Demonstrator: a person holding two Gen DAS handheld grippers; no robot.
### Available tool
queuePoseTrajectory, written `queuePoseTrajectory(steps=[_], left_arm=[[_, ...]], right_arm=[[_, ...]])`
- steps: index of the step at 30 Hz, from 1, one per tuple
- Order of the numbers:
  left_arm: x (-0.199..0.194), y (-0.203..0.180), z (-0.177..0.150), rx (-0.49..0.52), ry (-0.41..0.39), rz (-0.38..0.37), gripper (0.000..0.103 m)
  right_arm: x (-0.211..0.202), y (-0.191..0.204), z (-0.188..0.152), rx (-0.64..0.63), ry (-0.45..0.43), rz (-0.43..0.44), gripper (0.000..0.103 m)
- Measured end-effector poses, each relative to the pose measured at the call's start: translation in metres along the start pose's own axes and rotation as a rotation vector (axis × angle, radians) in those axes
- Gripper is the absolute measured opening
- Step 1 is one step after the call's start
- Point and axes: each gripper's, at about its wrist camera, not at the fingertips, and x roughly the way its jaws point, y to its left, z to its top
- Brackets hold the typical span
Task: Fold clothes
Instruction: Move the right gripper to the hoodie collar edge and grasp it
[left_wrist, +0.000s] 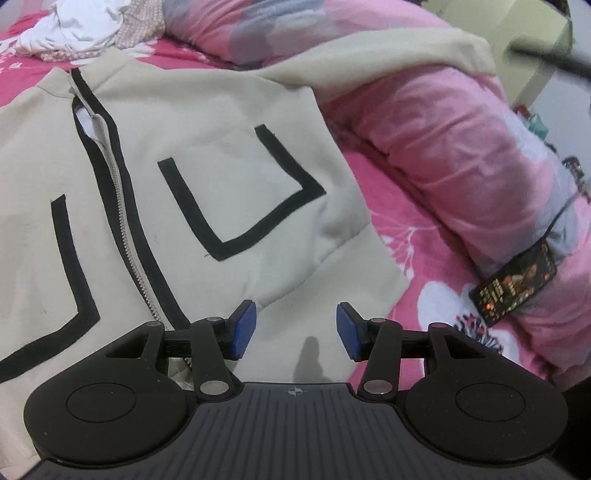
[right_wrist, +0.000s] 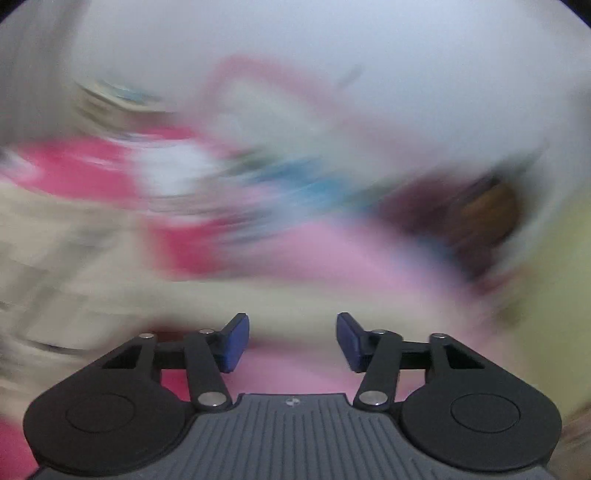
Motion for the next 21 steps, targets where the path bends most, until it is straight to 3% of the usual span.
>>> queuePoseTrajectory(steps=[2, 4, 6, 13, 17, 21], left_arm=[[0.0, 0.002, -0.002, -0.007, 0.005, 0.003, 0.048], [0.0, 0.004, -0.002, -0.008, 0.018, 0.012, 0.048], [-0.002, 0.008, 0.002, 0.005, 0.037, 0.026, 0.048], [-0.004, 0.04, 0.034, -0.039, 0.0, 0.062, 0.049], [0.004, 0.055, 0.046, -0.124, -0.032, 0.06, 0.049], [0.012, 0.061, 0.051, -0.135, -0.033, 0.061, 0.049]], right_arm=[[0.043, 0.021, -0.023, 0.091, 0.12, 0.201, 0.052], [0.084, 0.041, -0.047, 0.137, 0.228, 0.29, 0.052], [0.107, 0.05, -0.058, 0.178, 0.277, 0.331, 0.051], [0.143, 0.07, 0.015, 0.061, 0.158, 0.446, 0.045], [0.186, 0.078, 0.041, 0.083, 0.131, 0.43, 0.038], [0.232, 0.079, 0.052, 0.144, 0.127, 0.397, 0.031]])
